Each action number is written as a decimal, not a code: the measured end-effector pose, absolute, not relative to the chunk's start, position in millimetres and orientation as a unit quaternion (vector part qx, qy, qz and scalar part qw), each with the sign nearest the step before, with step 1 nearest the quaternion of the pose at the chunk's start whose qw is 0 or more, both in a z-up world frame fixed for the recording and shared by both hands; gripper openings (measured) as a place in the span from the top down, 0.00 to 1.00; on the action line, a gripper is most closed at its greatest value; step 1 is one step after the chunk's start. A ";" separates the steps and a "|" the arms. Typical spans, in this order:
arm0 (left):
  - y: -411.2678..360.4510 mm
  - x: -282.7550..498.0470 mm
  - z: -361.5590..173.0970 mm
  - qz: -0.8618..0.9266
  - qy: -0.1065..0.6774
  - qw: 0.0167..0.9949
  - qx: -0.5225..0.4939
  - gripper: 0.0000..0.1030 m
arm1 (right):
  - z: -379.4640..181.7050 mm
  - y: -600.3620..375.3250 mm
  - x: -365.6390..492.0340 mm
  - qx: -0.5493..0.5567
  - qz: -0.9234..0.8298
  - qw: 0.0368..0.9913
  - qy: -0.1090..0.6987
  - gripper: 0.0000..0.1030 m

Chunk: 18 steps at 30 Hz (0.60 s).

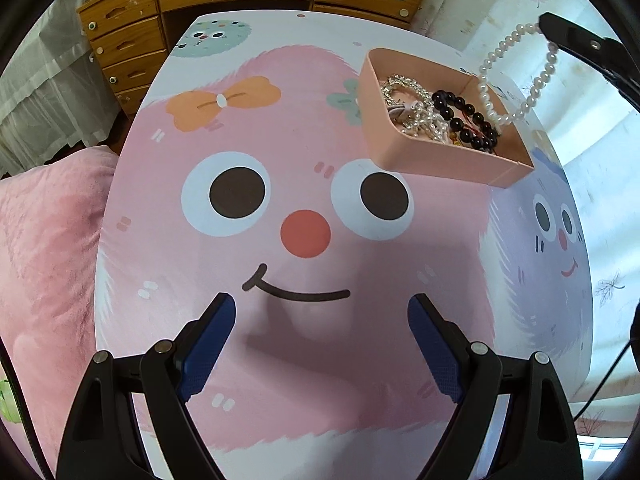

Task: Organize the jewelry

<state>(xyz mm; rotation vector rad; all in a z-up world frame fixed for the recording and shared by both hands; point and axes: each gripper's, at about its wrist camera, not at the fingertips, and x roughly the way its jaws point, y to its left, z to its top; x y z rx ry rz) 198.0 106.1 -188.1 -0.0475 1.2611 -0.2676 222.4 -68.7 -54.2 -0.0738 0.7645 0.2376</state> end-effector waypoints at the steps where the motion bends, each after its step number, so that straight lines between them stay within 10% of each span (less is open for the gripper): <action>1: 106.5 197.5 -187.1 -0.124 0.587 0.800 -0.022 0.16 | -55.5 -69.3 223.2 -0.035 0.109 0.921 0.371 0.93; 13: 119.8 170.2 -180.1 -0.087 0.581 0.809 -0.026 0.16 | -108.4 -100.6 244.3 0.043 0.032 0.893 0.447 0.88; 18: 118.0 155.2 -157.5 -0.063 0.565 0.822 -0.029 0.16 | -125.9 -123.5 227.8 0.104 0.022 0.856 0.506 0.57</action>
